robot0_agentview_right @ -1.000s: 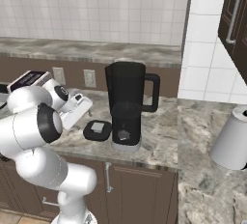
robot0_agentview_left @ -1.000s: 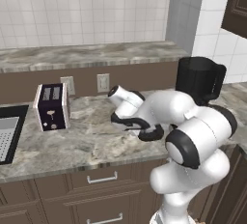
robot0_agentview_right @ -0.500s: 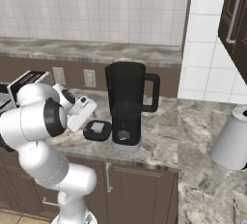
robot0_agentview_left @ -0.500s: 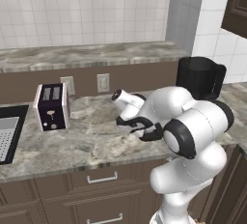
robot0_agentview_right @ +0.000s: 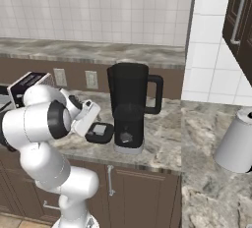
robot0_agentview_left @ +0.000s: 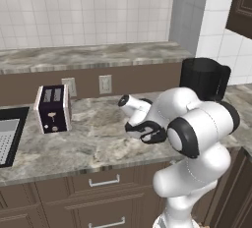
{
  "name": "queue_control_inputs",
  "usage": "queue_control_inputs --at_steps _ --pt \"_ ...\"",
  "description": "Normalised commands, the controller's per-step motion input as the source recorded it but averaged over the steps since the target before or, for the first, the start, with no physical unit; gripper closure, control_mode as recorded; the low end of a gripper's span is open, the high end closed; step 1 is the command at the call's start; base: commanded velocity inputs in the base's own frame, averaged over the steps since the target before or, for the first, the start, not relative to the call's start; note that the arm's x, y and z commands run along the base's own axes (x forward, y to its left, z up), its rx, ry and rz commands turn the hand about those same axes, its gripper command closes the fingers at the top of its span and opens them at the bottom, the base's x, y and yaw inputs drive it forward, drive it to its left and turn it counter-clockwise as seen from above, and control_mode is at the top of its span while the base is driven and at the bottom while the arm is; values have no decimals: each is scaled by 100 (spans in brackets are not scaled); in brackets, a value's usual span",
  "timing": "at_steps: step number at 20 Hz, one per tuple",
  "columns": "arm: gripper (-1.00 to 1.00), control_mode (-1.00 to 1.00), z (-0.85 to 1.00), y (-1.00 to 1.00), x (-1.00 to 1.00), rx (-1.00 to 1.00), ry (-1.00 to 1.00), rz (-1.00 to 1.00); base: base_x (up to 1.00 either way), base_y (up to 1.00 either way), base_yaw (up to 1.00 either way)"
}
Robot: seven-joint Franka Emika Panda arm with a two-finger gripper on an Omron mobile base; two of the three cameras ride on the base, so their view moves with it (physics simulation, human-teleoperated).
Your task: Close the lid blender by securely placing the lid on top.
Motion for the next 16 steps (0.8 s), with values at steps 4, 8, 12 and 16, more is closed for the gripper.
queue_control_inputs --at_steps 4,8,12,16 --pt "-100 -100 -7 0 24 0 7 12 0 0 0" --pt "-100 -100 -8 0 20 -1 5 11 0 0 0" --pt "-100 -100 -27 0 4 -3 0 8 0 0 0" --pt "-100 -100 -33 -2 0 0 0 3 0 0 0"
